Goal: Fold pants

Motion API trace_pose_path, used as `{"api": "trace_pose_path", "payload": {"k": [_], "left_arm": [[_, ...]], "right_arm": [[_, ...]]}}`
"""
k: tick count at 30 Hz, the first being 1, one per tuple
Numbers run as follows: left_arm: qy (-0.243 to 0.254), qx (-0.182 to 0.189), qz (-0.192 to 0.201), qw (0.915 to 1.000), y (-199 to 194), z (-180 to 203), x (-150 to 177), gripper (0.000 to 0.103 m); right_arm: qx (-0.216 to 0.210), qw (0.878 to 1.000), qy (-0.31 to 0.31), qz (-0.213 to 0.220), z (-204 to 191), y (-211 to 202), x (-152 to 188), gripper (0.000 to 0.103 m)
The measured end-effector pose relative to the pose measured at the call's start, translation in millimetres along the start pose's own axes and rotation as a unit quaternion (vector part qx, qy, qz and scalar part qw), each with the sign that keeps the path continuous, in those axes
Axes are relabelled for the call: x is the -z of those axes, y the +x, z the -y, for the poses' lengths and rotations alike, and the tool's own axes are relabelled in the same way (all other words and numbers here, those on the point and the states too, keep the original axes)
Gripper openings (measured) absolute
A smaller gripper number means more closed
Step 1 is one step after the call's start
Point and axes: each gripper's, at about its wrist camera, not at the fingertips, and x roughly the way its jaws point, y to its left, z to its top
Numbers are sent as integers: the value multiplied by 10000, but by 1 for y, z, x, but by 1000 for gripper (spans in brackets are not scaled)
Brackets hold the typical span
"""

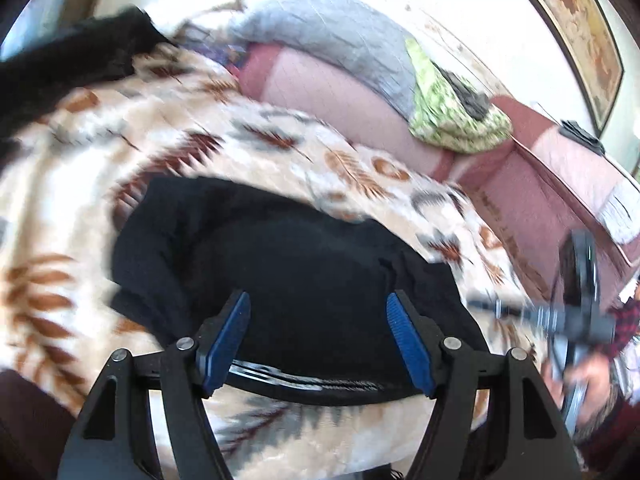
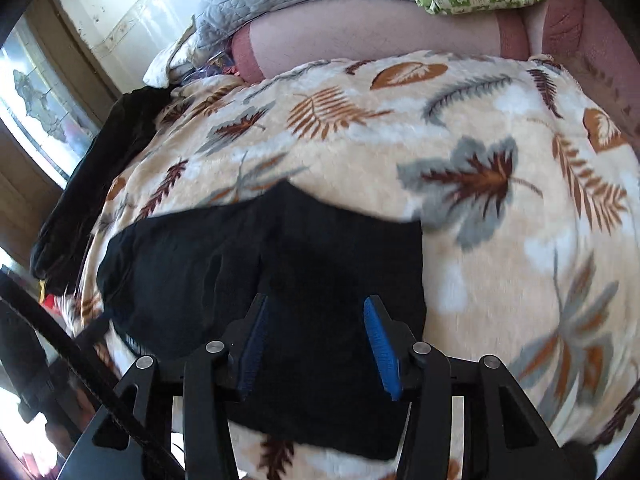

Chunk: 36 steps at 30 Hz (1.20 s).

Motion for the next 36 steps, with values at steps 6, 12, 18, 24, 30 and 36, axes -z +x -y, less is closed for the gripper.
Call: {"api": "trace_pose_path", "payload": {"k": [6, 12, 18, 24, 30, 36], "left_arm": [[-805, -671, 284, 9941, -34, -48, -22, 78], [-1744, -694, -150, 9821, -19, -95, -10, 78], [-1907, -431, -305, 9802, 14, -96, 6, 78], [-1862, -277, 5, 9821, 11, -103, 16, 56], [-2450, 412, 199, 9685, 10, -121, 19, 65], [-2311, 387, 254, 9718, 16, -110, 16, 82]], "right_arm": [[377, 9936, -916, -535, -23, 22, 40, 55], [-202, 9935, -1116, -109, -55, -6, 11, 60], [-819, 9841, -1534, -372, -116, 7, -30, 72], [-1310, 9651, -1851, -1313, -196, 69, -61, 81], [-836, 9439, -2128, -2384, -270, 151, -77, 82], [256, 9146, -2142, -3420, -317, 221, -75, 95]]}}
